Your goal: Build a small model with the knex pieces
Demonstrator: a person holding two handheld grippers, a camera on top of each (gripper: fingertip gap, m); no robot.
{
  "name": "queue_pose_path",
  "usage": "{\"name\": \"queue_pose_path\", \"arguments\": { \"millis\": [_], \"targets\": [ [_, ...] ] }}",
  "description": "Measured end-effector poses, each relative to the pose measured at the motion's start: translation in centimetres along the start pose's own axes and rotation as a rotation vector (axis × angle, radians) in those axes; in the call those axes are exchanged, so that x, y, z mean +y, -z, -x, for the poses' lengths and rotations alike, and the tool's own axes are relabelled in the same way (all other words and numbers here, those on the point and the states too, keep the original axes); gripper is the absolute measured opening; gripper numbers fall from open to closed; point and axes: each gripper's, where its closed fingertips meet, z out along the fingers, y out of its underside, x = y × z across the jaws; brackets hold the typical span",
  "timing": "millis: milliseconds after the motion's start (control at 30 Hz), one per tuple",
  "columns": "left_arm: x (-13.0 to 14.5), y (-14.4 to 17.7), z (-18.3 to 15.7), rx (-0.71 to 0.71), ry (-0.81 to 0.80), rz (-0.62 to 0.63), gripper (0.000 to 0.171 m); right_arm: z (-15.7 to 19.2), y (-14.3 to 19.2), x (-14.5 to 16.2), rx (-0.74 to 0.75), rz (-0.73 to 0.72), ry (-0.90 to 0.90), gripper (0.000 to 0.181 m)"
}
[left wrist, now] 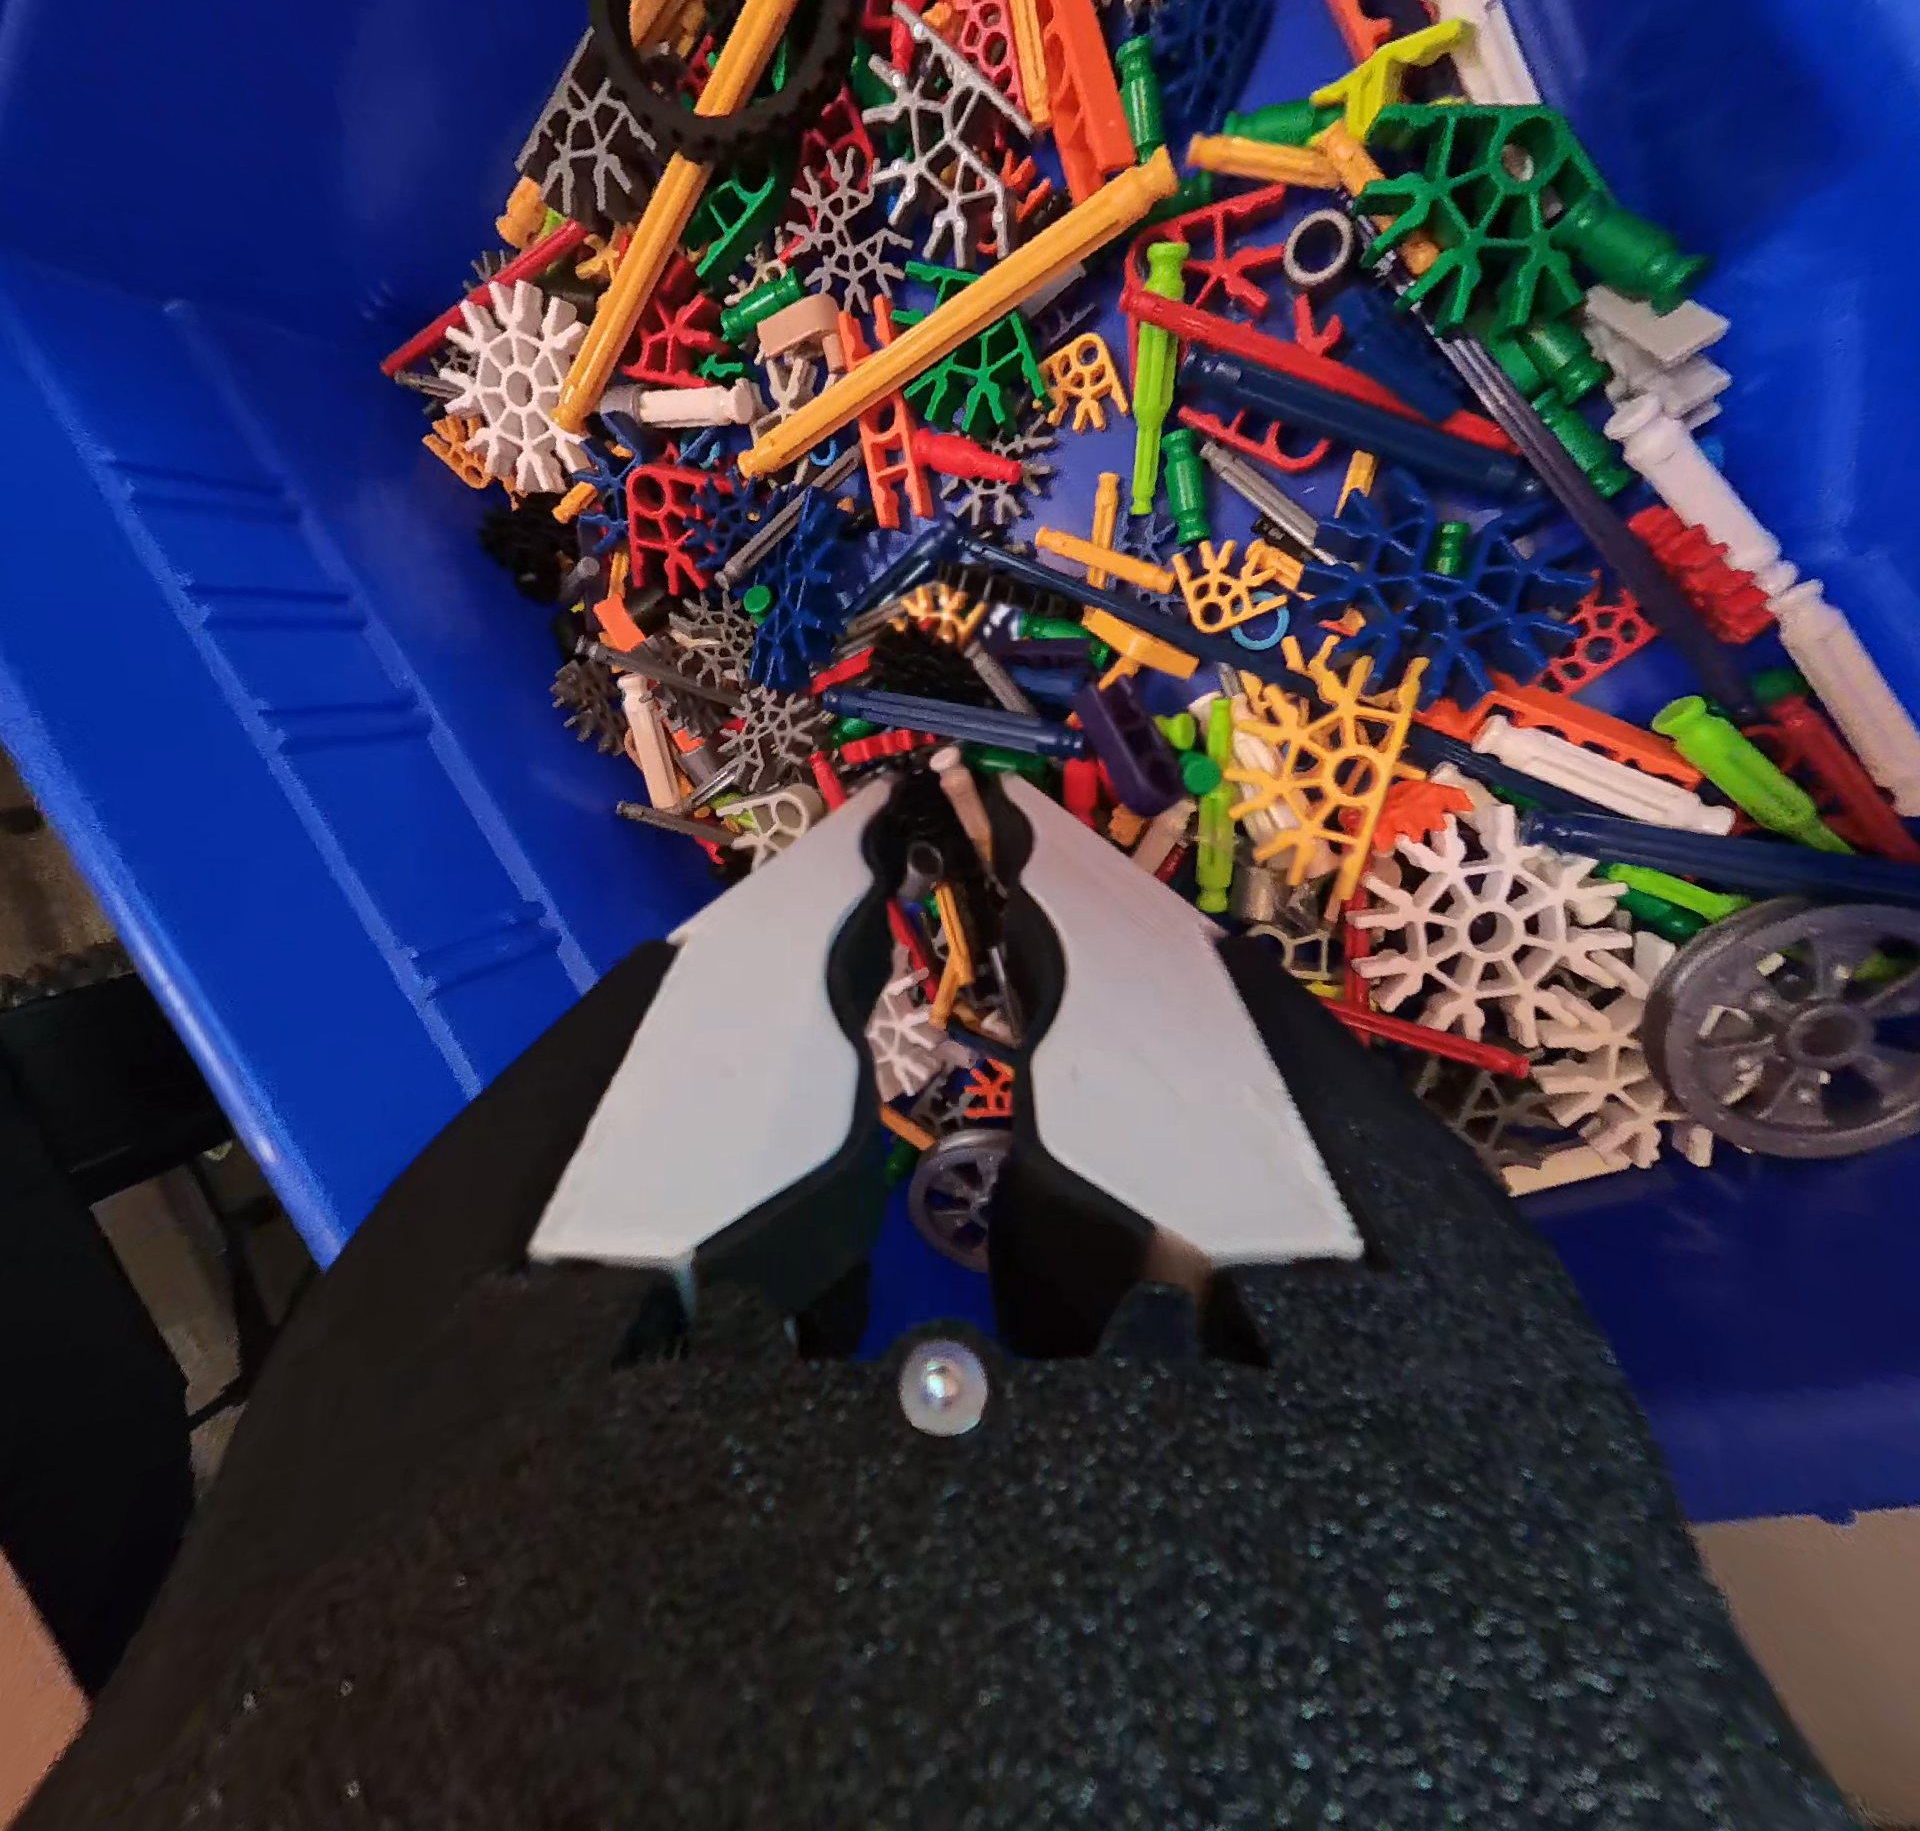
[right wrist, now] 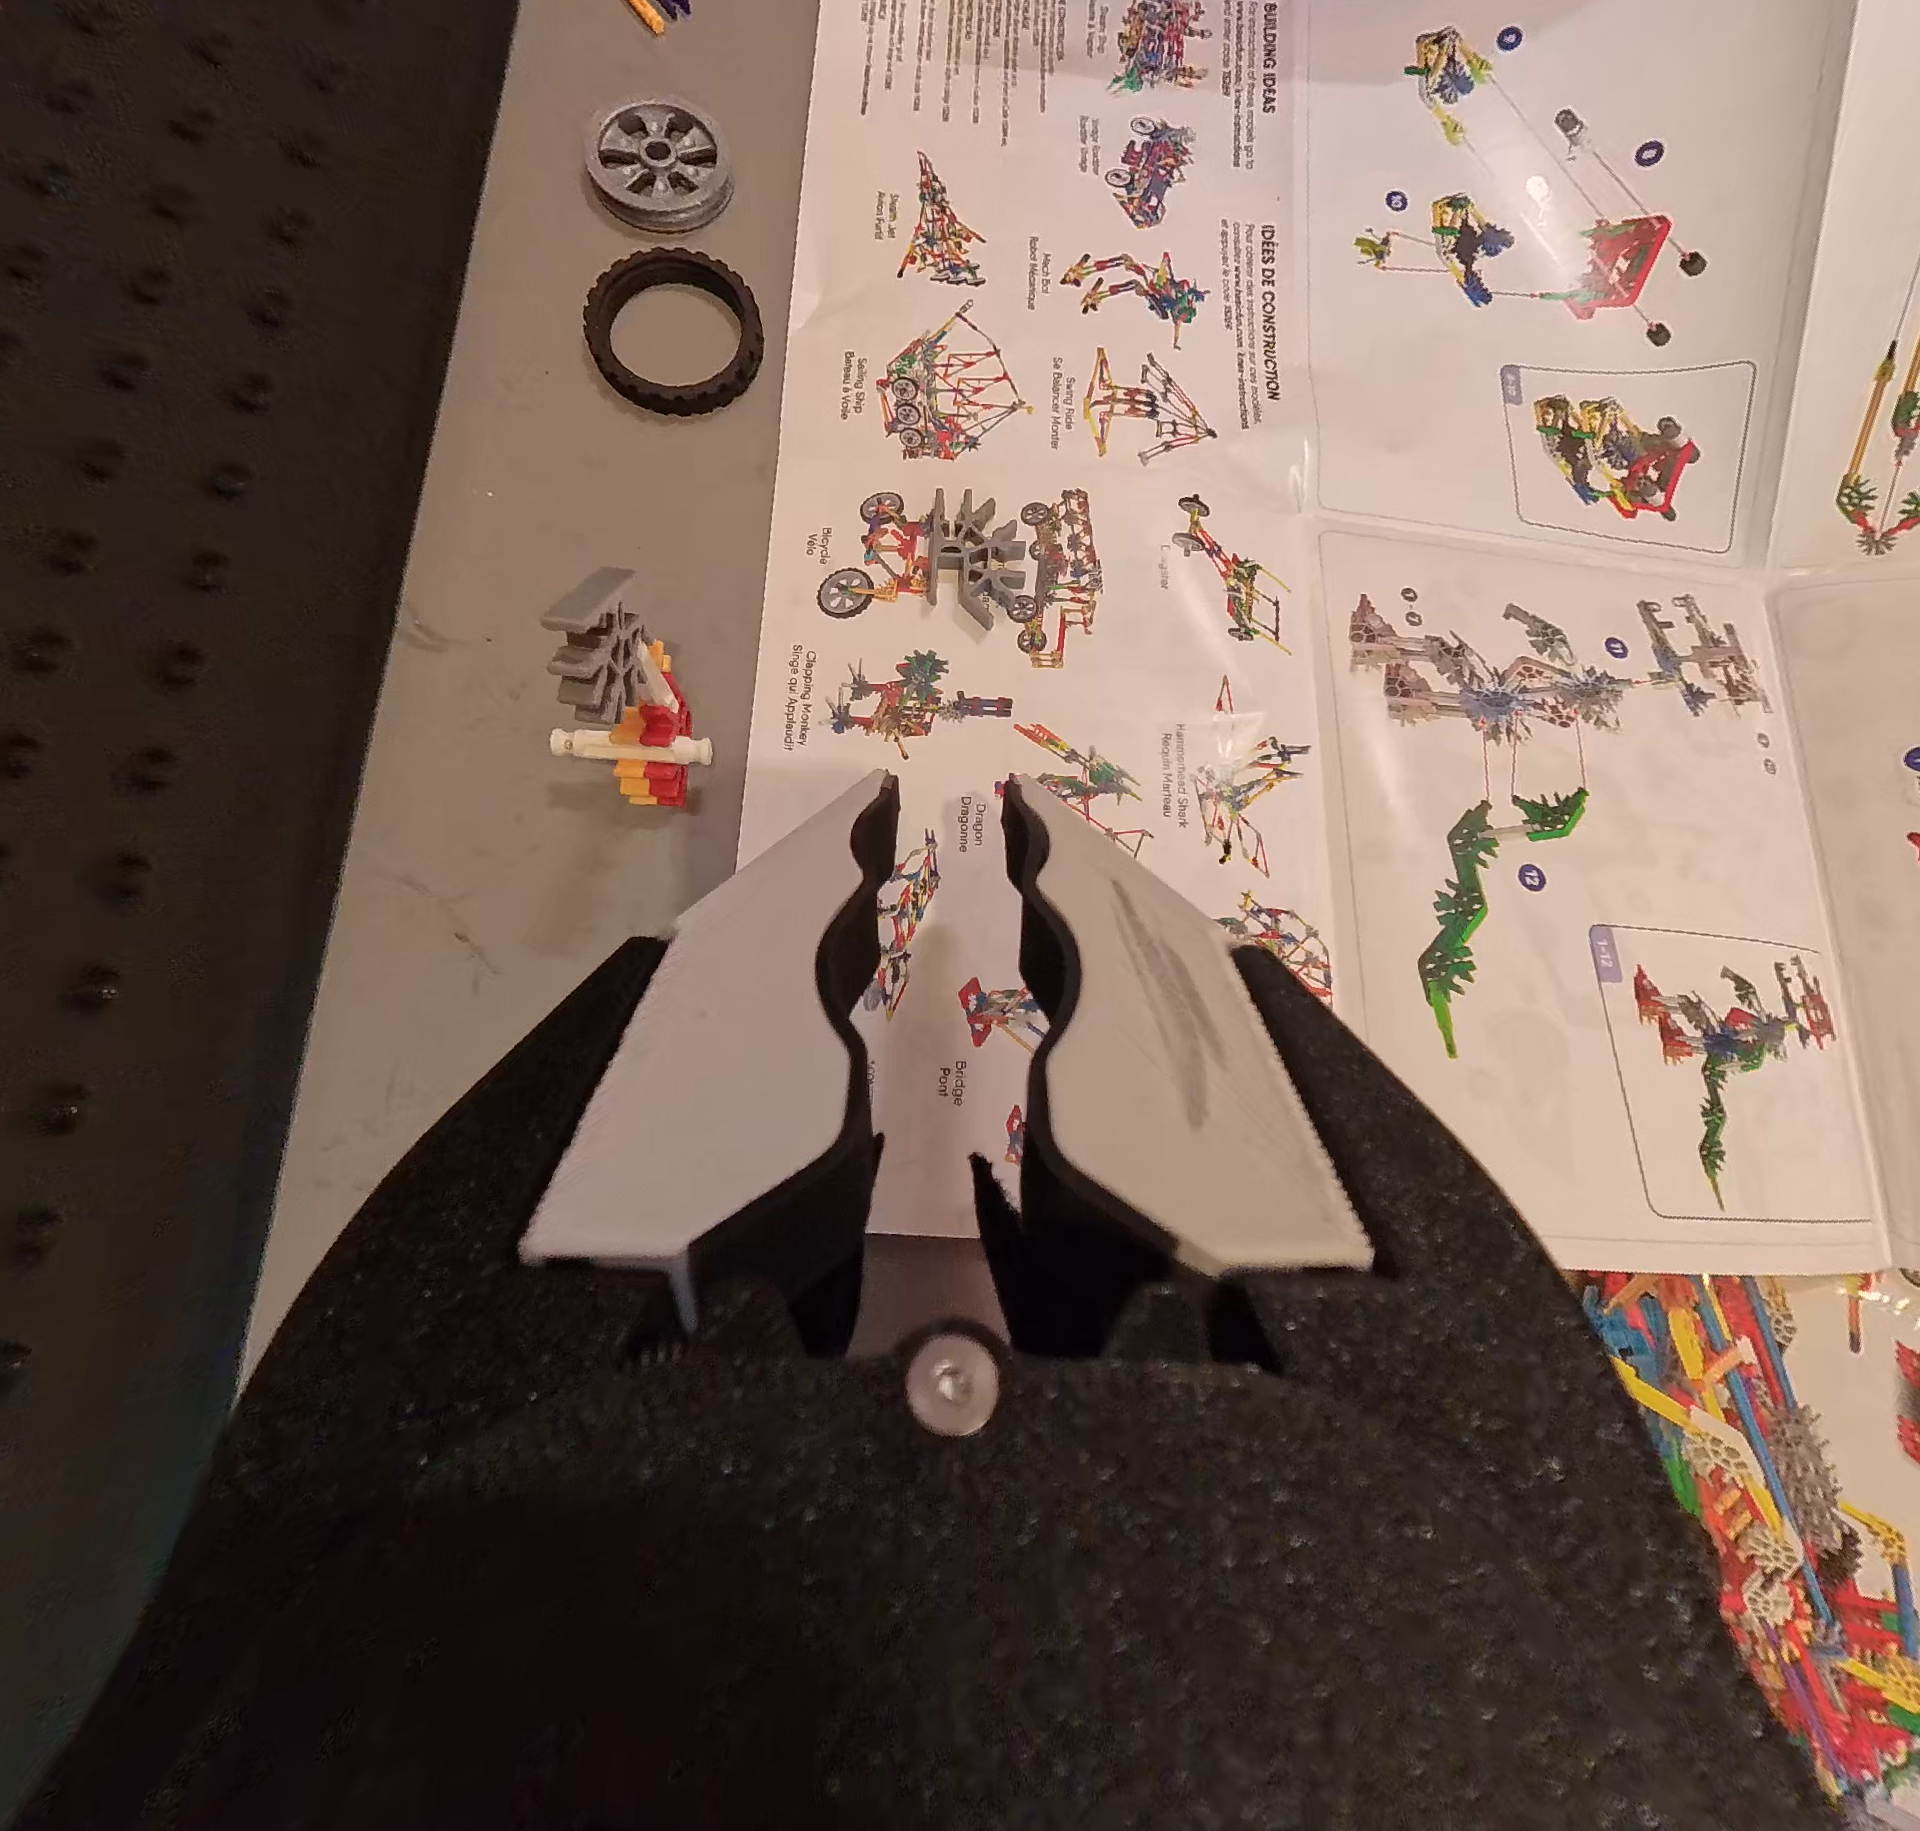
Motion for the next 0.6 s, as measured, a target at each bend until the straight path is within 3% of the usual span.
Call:
{"name": "queue_pose_path", "arguments": {
  "millis": [33, 333, 467, 600],
  "targets": [
    [-0.1, -0.1, -0.1, 0.006, 0.003, -0.008, 0.005, 0.0, 0.0, 0.0, 0.001, -0.001, 0.001, 0.019],
    [-2.2, 3.3, 1.1, 0.02, 0.071, -0.174, 0.005, -0.3, 0.4, -0.4, 0.023, -0.015, 0.009, 0.019],
    [-5.3, 6.8, -0.9, 0.168, 0.129, -0.357, 0.005, -0.9, 1.0, -1.6, 0.076, -0.055, 0.038, 0.02],
    [-9.8, 12.1, -5.3, 0.366, 0.122, -0.567, 0.005, -2.1, 2.0, -3.1, 0.231, -0.07, 0.153, 0.029]
  ]
}}
